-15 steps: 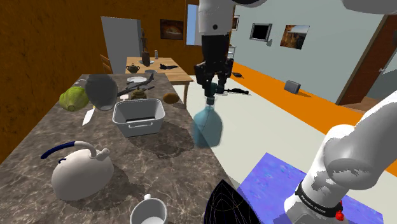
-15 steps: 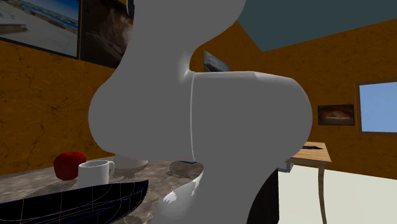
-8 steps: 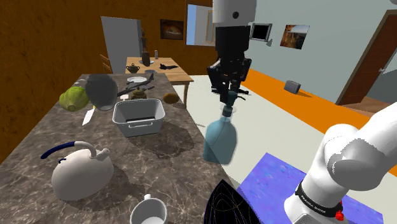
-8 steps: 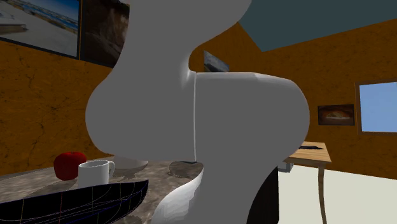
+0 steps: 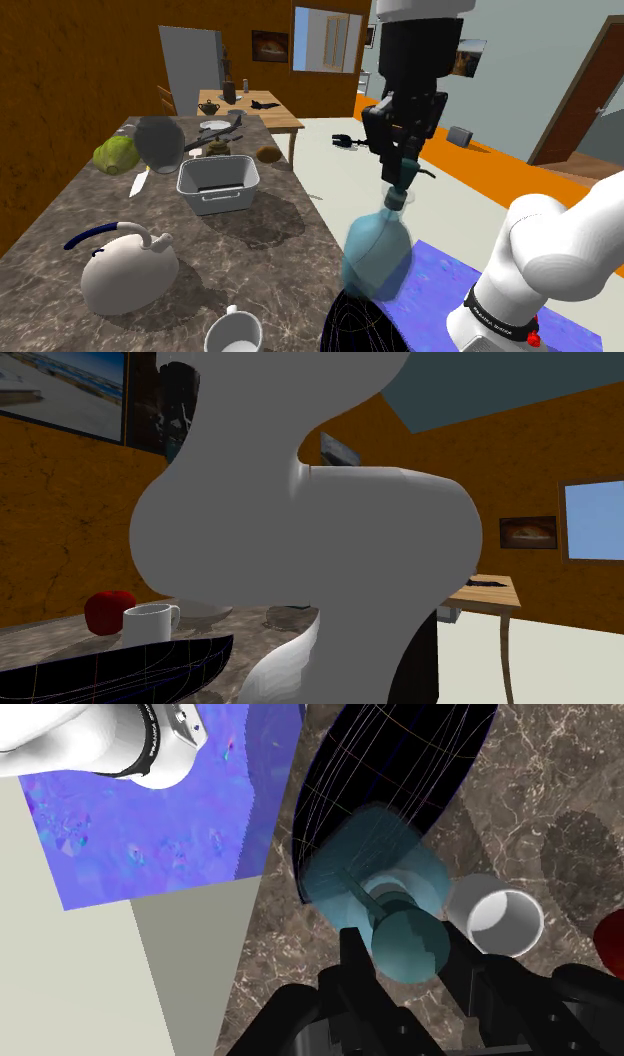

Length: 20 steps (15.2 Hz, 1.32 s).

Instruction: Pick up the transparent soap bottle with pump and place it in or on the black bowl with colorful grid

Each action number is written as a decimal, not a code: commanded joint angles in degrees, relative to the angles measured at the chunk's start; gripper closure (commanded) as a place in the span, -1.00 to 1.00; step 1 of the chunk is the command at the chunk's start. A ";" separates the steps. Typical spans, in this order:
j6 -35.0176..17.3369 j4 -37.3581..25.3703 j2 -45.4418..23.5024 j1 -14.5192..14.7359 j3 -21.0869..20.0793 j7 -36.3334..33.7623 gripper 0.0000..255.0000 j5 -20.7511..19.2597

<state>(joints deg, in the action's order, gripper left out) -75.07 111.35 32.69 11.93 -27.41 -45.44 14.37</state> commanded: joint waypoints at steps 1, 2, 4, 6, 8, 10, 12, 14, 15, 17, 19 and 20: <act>1.25 -0.51 1.20 0.84 -1.46 -2.52 1.00 1.61; 1.88 -1.02 1.59 1.20 -2.23 -3.79 1.00 2.36; 3.10 -2.22 2.21 1.84 -3.85 -6.41 1.00 3.87; 4.26 -3.67 2.61 2.36 -5.59 -9.14 1.00 5.38; 4.31 -3.67 3.15 2.76 -6.83 -10.81 1.00 6.51; 2.96 -1.57 3.94 3.00 -6.94 -10.46 1.00 6.80; 1.62 0.48 4.67 3.23 -7.09 -10.14 1.00 7.11; 0.27 2.47 5.36 3.45 -7.27 -9.83 1.00 7.42; -0.40 3.45 5.68 3.56 -7.37 -9.69 1.00 7.57; -1.73 5.37 6.29 3.77 -7.60 -9.42 1.00 7.90; -3.07 7.24 6.85 3.98 -7.87 -9.16 1.00 8.23; -3.74 8.15 7.11 4.08 -8.01 -9.03 1.00 8.40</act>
<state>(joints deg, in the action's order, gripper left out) -77.99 118.31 39.38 15.86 -35.33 -54.68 22.56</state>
